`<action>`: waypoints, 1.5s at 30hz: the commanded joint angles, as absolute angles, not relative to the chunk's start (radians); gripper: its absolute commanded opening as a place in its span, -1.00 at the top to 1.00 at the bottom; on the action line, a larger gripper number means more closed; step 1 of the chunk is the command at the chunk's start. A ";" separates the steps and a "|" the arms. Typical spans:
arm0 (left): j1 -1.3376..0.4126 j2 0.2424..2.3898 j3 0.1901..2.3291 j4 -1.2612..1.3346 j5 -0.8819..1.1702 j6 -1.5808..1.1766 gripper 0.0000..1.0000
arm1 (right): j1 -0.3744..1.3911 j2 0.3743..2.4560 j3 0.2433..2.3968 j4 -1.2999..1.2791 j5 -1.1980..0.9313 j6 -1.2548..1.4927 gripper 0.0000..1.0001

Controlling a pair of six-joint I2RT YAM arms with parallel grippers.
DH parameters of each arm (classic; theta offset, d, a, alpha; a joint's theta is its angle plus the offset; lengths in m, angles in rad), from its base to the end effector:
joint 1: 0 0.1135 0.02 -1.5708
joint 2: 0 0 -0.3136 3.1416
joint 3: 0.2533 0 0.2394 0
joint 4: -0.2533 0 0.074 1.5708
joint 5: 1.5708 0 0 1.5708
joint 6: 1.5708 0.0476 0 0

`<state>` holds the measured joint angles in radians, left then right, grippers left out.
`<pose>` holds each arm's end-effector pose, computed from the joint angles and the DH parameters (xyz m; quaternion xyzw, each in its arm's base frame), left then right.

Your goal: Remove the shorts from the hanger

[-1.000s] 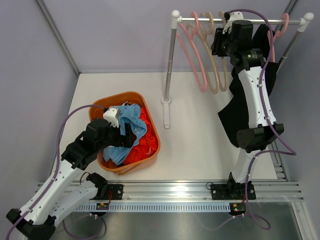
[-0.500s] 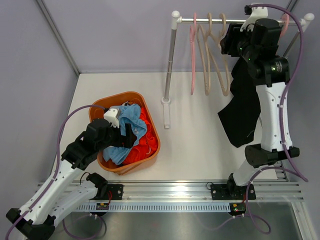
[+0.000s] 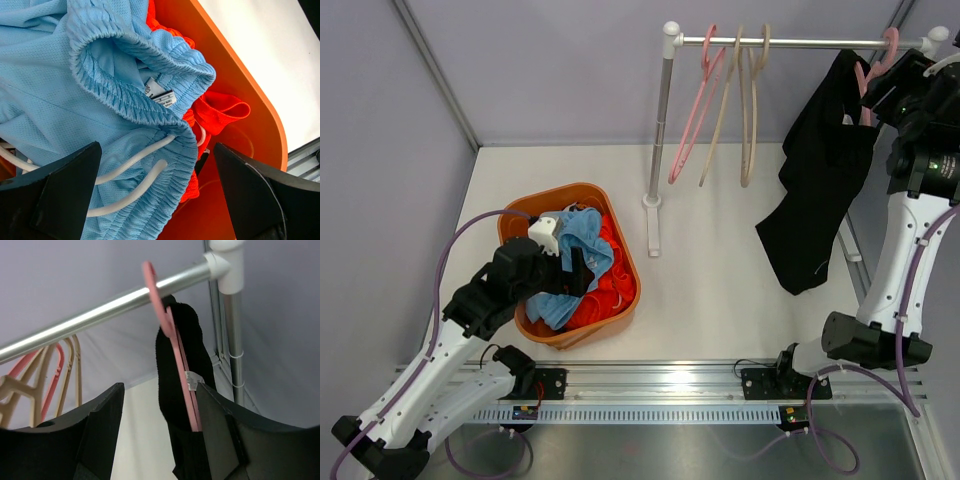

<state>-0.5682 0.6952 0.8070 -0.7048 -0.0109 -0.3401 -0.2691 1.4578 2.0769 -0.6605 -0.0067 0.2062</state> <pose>0.0876 -0.0553 0.3319 0.0979 0.8774 -0.2017 0.4242 0.2508 -0.0688 0.6034 0.1676 0.7018 -0.0194 0.6921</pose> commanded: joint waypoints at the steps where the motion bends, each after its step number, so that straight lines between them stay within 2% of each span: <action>1: -0.574 0.692 0.798 -0.666 0.008 -0.331 -0.98 | -0.343 1.483 1.999 -0.459 -0.173 0.340 -0.32; 9: -0.577 0.681 0.798 -0.666 0.008 -0.333 -0.98 | -0.361 1.630 2.034 -0.379 -0.164 0.316 -0.30; 18: -0.578 0.684 0.798 -0.666 0.009 -0.333 -0.98 | -0.362 1.755 2.140 -0.431 -0.192 0.287 -0.20; 28: -0.578 0.690 0.798 -0.666 0.009 -0.331 -0.98 | -0.354 1.764 2.154 -0.463 -0.195 0.242 0.04; 45: -0.592 0.675 0.798 -0.663 0.012 -0.333 -0.98 | -0.241 1.783 2.155 -0.515 -0.052 0.084 0.05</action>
<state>-0.5858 0.6888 0.8070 -0.7044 -0.0105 -0.3401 -0.2443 1.7695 2.1498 -0.5201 -0.0872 0.1184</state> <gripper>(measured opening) 0.988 0.477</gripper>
